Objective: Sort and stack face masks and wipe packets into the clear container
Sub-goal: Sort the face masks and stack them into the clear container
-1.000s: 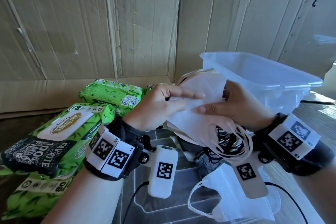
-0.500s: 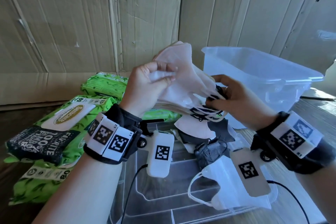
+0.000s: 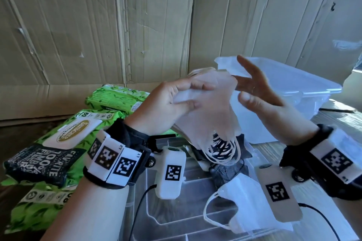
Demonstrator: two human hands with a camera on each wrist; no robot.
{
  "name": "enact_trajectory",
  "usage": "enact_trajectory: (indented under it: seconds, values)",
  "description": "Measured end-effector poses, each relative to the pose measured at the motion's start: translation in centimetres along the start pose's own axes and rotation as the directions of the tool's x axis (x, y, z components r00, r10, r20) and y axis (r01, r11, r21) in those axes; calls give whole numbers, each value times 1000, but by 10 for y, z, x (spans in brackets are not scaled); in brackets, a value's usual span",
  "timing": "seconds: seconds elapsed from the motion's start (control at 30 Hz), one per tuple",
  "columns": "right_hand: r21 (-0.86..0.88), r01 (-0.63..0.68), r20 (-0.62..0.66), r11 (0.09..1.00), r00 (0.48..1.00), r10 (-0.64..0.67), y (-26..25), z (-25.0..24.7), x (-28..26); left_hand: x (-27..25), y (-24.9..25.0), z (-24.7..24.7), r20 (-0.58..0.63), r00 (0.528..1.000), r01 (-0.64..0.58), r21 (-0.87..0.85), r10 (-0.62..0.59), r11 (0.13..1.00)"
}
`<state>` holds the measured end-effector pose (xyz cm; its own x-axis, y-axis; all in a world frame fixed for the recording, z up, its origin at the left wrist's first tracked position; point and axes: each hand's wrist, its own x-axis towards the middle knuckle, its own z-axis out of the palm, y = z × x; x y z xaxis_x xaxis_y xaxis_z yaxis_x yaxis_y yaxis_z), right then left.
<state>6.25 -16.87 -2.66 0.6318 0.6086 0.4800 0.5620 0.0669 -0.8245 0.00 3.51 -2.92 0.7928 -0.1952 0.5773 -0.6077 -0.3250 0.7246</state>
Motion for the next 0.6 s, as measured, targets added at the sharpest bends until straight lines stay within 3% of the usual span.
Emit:
enact_trajectory:
  seconds: [0.13,0.3,0.47,0.6]
  values:
    - [-62,63,147,996,988,-53,6,21,1,1,-2,4,9,1000,-9,13,9,1000]
    - [64,29,92,998,995,-35,0,19,7,0,0,5,-10,1000,5,-2,-5,1000]
    - [-71,14,86,997,996,-8,8,19,7,1,1,9,-3,1000,29,25,-29,999]
    - [-62,57,17,996,998,-56,-2,4,2,4,2,14,-169,985,32,-68,-43,997]
